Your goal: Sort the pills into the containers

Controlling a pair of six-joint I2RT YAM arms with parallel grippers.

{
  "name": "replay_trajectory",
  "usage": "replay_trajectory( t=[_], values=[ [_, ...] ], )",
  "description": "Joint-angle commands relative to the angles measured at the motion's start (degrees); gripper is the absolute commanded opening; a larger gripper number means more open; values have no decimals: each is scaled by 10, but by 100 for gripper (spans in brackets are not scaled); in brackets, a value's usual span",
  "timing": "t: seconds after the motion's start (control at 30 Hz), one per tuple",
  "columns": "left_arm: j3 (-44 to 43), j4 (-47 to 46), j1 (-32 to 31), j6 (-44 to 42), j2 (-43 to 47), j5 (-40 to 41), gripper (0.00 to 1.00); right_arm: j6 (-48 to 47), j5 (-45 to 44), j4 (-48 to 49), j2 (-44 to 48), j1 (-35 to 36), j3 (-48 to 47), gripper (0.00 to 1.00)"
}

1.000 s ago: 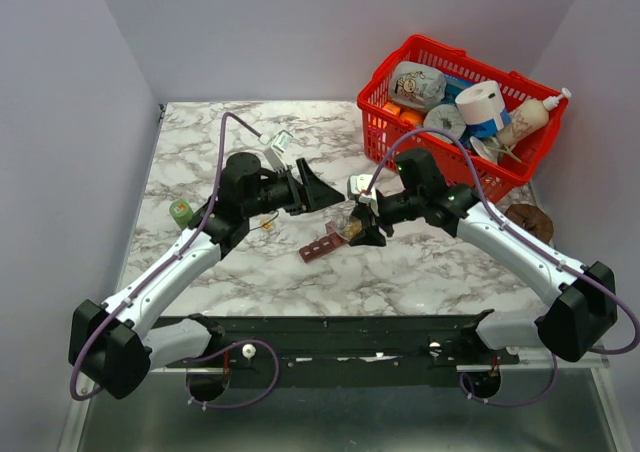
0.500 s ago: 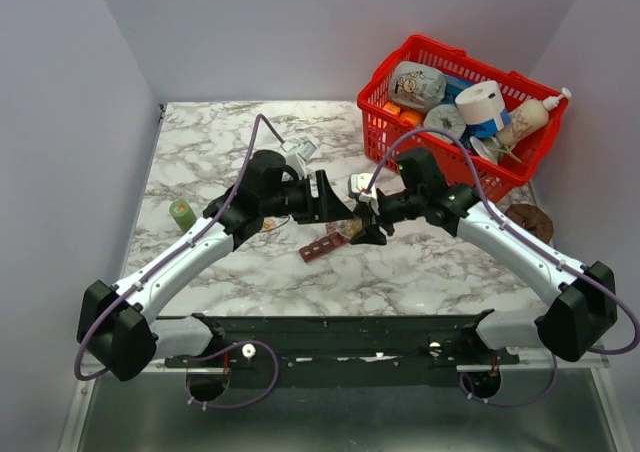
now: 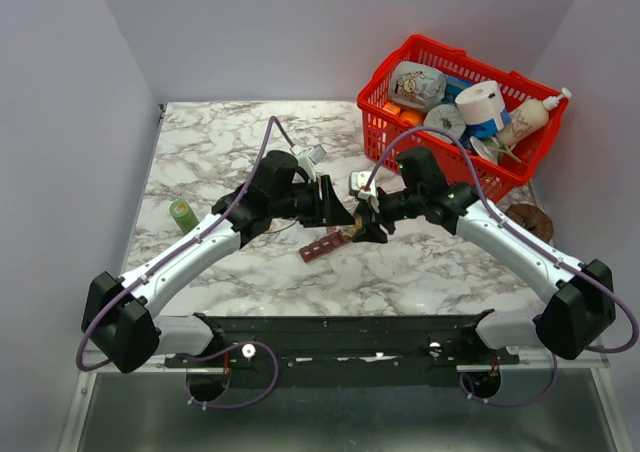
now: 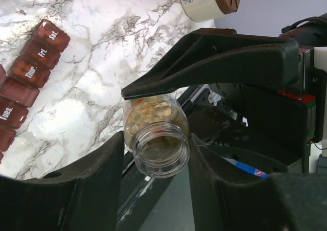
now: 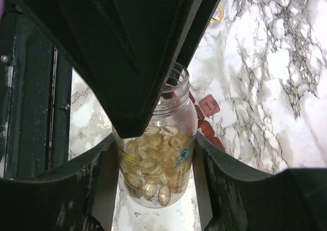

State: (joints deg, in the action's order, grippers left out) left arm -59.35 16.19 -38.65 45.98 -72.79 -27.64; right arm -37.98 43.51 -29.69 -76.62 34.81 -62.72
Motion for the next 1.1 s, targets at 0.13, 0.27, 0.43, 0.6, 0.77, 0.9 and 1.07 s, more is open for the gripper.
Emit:
replay_trajectory(
  t=[0.13, 0.27, 0.43, 0.6, 0.77, 0.9, 1.07],
  values=[
    [-3, -30, -7, 43, 0, -18, 14, 5, -2, 24, 2, 1, -3, 16],
    [18, -76, -5, 81, 12, -34, 1, 11, 4, 26, 6, 0, -4, 18],
    [41, -140, 0, 132, 25, -55, 0, 19, 15, 28, 10, -4, -3, 21],
    [46, -148, 14, 143, 43, -59, 0, 24, 18, 31, 11, -10, -2, 23],
    [70, -193, 24, 182, 56, -75, 0, 31, 36, 33, 12, -15, -4, 28],
    [82, -239, 24, 205, 56, -87, 0, 34, 48, 34, 9, -16, -6, 34],
    [82, -260, 25, 221, 52, -95, 0, 37, 62, 36, 2, -16, -7, 43]
  ],
)
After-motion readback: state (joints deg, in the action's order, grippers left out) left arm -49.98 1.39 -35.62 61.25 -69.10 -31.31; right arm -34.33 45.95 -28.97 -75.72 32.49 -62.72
